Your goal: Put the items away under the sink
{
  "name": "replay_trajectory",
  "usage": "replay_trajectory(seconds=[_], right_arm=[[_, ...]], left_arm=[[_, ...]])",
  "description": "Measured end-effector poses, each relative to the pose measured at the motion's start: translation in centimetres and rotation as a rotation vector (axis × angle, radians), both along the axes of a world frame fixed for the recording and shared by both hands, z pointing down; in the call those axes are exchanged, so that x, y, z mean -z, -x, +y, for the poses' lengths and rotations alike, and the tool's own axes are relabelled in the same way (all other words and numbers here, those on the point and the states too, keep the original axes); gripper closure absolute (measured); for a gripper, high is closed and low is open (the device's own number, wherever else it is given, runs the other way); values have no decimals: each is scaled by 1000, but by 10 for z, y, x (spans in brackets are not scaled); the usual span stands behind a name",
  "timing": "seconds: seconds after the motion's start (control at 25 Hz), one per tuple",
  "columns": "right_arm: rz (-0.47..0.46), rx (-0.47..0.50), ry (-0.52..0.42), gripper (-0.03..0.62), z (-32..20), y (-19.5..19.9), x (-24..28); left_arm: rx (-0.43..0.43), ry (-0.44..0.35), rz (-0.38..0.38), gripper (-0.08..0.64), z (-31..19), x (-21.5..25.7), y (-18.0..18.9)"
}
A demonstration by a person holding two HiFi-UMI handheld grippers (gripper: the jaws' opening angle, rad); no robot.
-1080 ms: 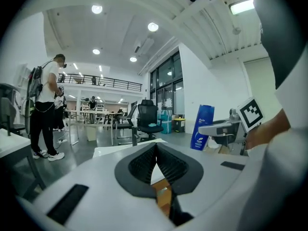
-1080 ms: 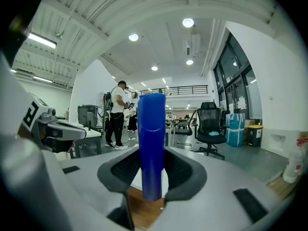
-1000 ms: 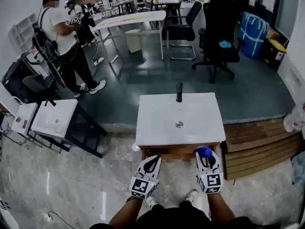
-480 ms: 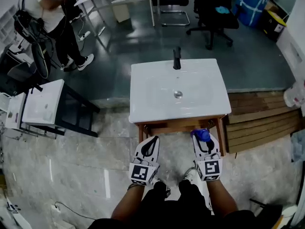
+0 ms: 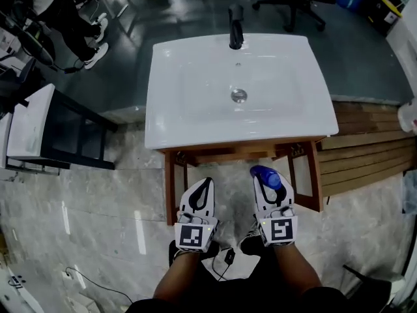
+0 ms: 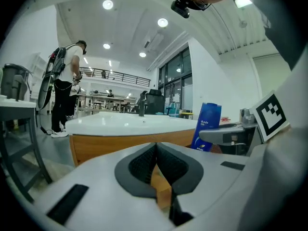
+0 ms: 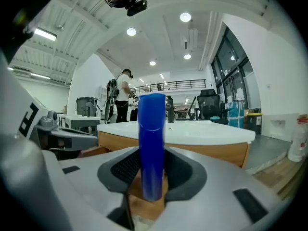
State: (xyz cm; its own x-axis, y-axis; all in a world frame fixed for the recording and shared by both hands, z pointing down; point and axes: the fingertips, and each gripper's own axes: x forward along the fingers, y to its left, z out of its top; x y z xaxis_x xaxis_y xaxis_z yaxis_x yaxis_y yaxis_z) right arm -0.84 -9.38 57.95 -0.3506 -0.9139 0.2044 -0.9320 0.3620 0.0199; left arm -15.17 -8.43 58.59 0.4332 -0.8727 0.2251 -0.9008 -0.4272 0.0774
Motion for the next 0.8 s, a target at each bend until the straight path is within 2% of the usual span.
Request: replay_trajectory(seconds=[0.24,0.48,0.68,0.8], right_arm=[[9,-29,-13,432,-16,1,-106],[30,-22,-62,432,-23,13,-205],[12,-73,-74,431,-34,18,-255],[21,-75,-73,431,-35,22,-268]], left_arm=[[48,23,-31,538,-24,-123,1],[38,-11,-34,538,-35,-240,7],[32,-33,-43,538,-41,-299,10],[20,-45,-35,538,-41,-310,11]])
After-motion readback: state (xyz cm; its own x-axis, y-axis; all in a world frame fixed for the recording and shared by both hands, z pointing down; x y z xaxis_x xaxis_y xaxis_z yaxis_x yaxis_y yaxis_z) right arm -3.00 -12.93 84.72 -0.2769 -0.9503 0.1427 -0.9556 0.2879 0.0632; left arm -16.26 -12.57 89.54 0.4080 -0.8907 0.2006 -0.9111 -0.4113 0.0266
